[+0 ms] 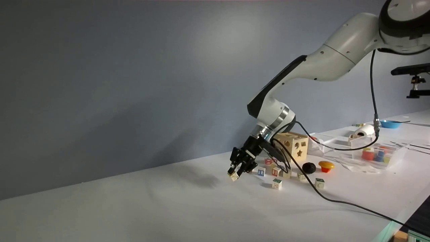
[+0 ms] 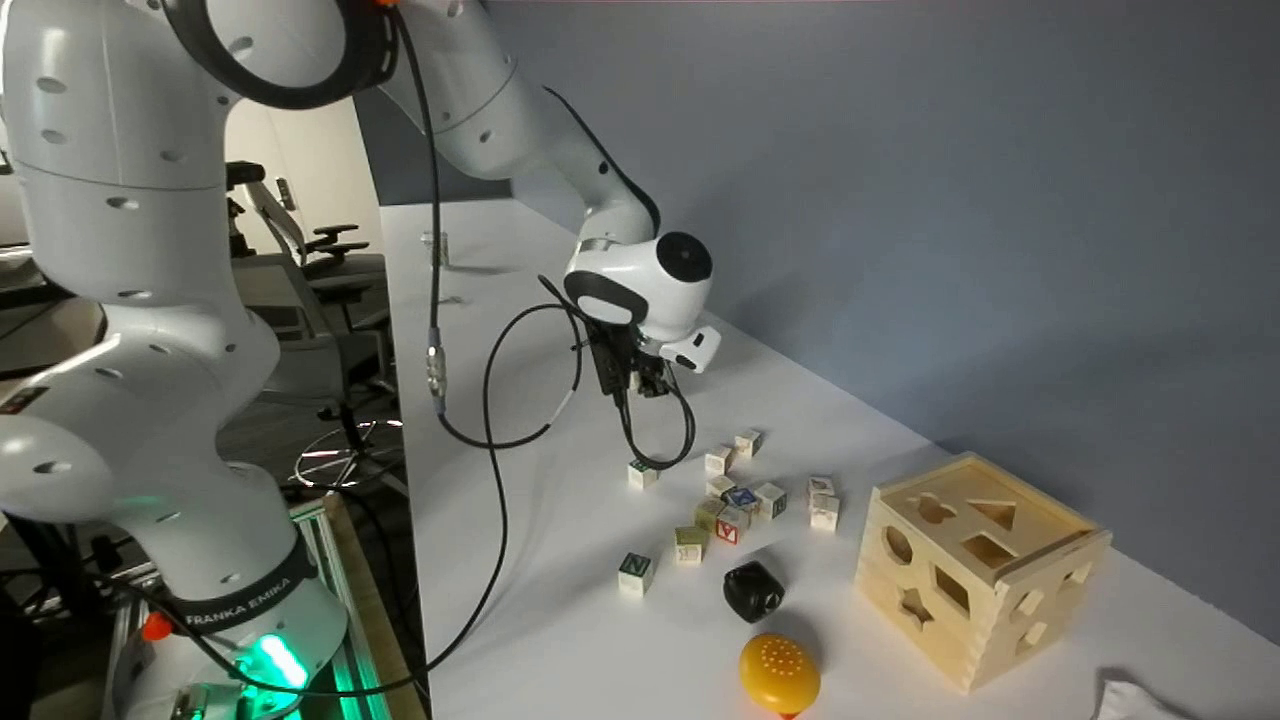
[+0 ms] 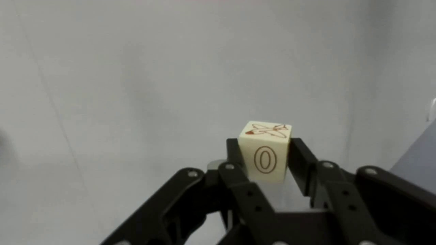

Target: Turn the cube on the far left upside down then push it to the right.

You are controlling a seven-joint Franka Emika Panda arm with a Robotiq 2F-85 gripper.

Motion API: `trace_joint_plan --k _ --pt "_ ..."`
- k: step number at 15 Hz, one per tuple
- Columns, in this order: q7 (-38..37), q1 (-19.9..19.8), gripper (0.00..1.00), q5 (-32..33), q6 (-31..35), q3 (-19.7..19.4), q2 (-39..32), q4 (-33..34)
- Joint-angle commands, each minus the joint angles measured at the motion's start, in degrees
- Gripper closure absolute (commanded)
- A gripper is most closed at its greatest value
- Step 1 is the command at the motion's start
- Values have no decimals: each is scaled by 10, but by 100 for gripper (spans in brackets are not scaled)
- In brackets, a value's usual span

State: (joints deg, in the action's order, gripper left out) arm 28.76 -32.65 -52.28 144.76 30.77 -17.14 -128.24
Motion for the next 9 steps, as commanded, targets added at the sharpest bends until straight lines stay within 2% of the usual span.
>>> trace_joint_plan --k 1,3,5,9 --pt "69 95 85 -91 -63 -106 -15 23" --pt "82 140 85 -109 -78 -155 -17 24" --pt "84 181 85 -110 -65 -194 -16 21" --pt "85 236 85 -99 -21 -235 -15 13"
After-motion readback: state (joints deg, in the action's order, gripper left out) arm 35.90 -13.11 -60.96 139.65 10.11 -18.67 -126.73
